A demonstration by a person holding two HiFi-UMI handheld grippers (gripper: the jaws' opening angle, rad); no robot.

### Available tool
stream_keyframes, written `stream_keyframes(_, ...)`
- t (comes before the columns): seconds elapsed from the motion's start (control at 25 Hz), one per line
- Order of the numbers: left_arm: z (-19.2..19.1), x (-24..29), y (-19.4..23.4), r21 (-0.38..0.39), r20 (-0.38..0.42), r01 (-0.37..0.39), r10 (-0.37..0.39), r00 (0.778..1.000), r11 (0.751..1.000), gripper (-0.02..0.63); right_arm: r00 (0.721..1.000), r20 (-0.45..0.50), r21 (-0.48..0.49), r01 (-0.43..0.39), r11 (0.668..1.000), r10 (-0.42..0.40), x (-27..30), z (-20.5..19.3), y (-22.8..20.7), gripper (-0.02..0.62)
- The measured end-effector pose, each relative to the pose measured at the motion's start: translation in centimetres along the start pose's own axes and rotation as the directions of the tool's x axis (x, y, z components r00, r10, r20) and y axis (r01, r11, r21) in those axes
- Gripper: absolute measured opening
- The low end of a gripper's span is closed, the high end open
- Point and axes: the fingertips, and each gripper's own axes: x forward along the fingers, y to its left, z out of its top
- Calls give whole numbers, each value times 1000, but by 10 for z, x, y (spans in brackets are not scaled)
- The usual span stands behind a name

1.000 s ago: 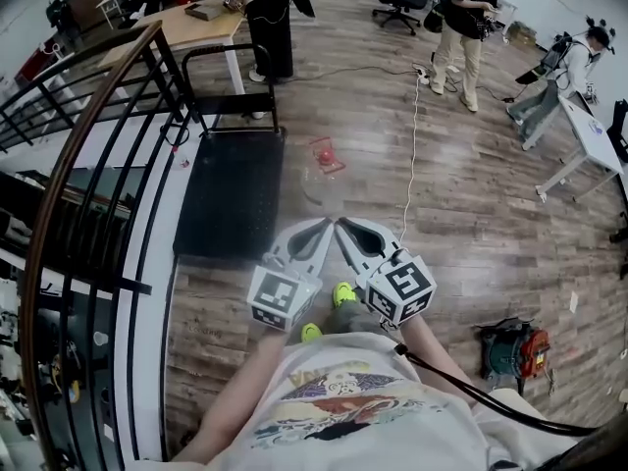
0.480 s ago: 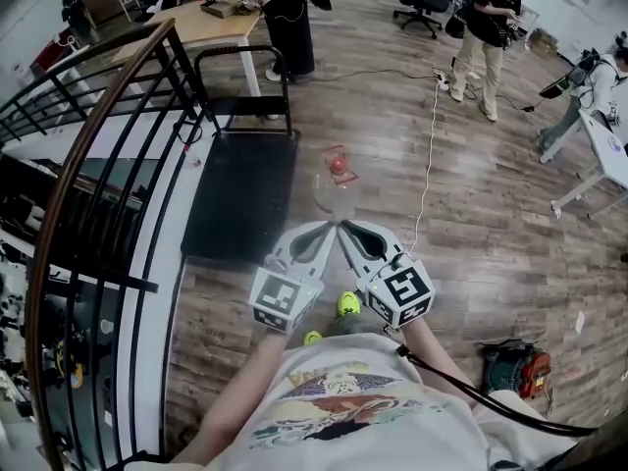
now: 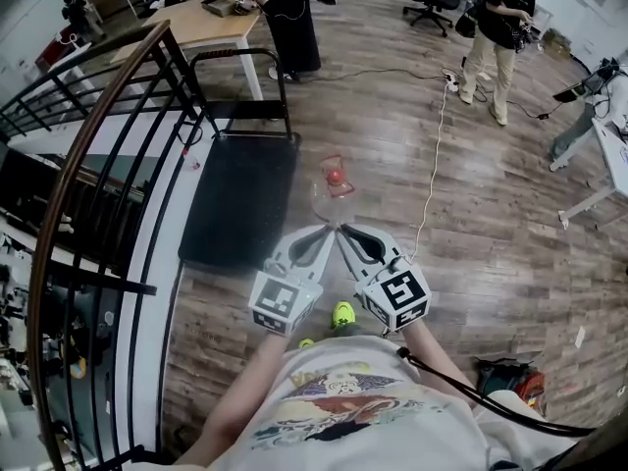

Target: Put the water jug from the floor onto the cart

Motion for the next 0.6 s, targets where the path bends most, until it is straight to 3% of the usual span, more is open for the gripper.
stream_keyframes(0.28,8,57,7,5,24,-42,42,999,999,12,999,5,9,-48,999,48,11,2,-60,37)
stream_keyframes(0.6,5,92,28,18,-11,-65,65,998,998,12,998,-15,28,-56,998,56,34,-2,-93,37)
